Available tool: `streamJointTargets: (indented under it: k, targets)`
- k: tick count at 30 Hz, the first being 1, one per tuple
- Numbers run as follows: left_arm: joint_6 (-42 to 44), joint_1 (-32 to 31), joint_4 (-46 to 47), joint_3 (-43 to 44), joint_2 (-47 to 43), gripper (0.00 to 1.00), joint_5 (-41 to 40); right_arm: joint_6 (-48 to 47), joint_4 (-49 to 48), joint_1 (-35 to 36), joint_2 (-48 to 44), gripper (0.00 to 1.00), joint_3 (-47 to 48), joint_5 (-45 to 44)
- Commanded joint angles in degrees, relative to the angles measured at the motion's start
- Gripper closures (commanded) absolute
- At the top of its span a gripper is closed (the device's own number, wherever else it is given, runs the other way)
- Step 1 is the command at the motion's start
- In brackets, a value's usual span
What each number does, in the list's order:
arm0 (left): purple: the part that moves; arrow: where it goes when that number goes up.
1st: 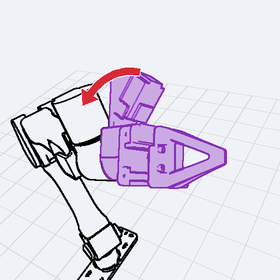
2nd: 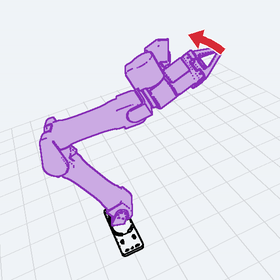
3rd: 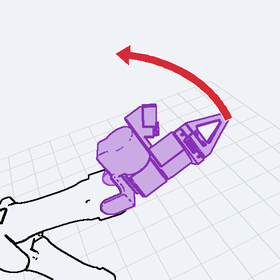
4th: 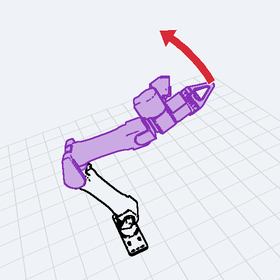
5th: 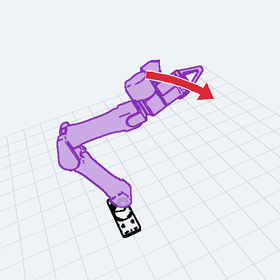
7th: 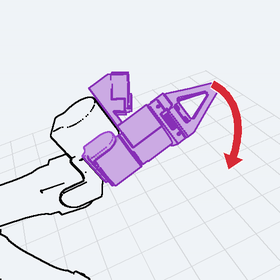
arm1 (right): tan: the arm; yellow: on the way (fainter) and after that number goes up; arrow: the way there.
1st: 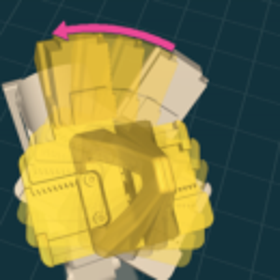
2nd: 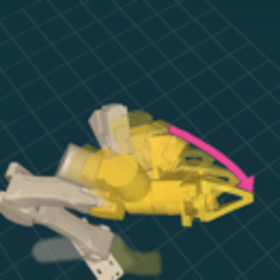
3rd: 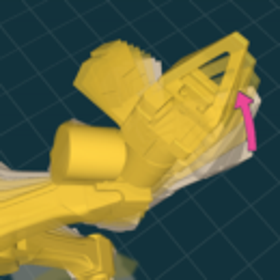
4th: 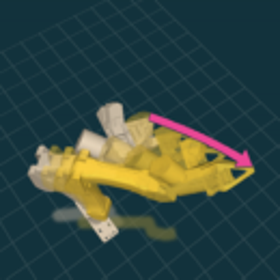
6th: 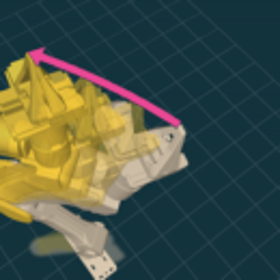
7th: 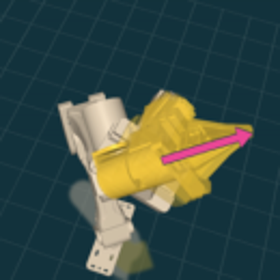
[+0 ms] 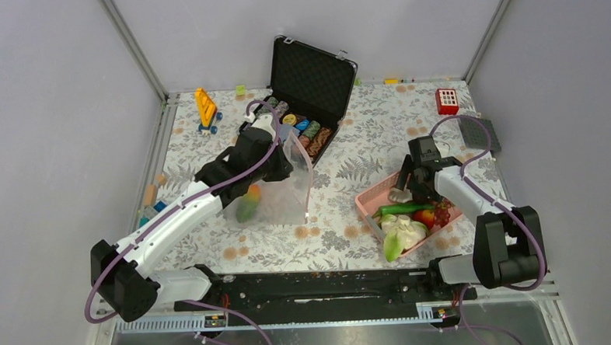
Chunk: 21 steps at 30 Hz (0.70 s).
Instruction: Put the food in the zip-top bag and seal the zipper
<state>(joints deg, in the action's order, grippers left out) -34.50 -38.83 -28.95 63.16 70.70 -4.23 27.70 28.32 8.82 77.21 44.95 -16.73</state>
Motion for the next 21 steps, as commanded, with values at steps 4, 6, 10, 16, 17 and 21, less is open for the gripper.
streamJointTargets:
  k: [4, 6, 10, 16, 17, 21]
  targets:
    - [0.58, 0.61, 2.71, 0.13, 0.62, 1.00, 1.17, -0.07, 0.53, -0.29, 0.57, 0.14, 1.22, 2.53]
    - [0.57, 0.63, 2.80, 0.20, 0.86, 1.00, 1.56, 0.31, 1.20, -0.29, 0.20, 0.14, 1.02, 3.71]
    - [0.49, 0.64, 2.82, 0.44, 1.06, 1.00, 1.27, 0.84, 2.17, -0.27, -0.03, 0.17, 0.47, 4.85]
    - [0.31, 0.67, 2.86, 0.20, 1.07, 1.00, 1.56, 1.68, 2.54, -0.29, -1.14, 0.29, -0.12, 3.70]
    - [0.34, 0.69, 2.92, 0.22, 0.97, 1.00, 1.37, 1.78, 2.83, -0.29, -1.44, 0.31, -0.08, 2.93]
    - [0.23, 0.69, 2.97, -0.15, 0.84, 1.00, 1.67, 2.40, 3.16, -0.28, -3.50, 0.45, -0.51, 1.68]
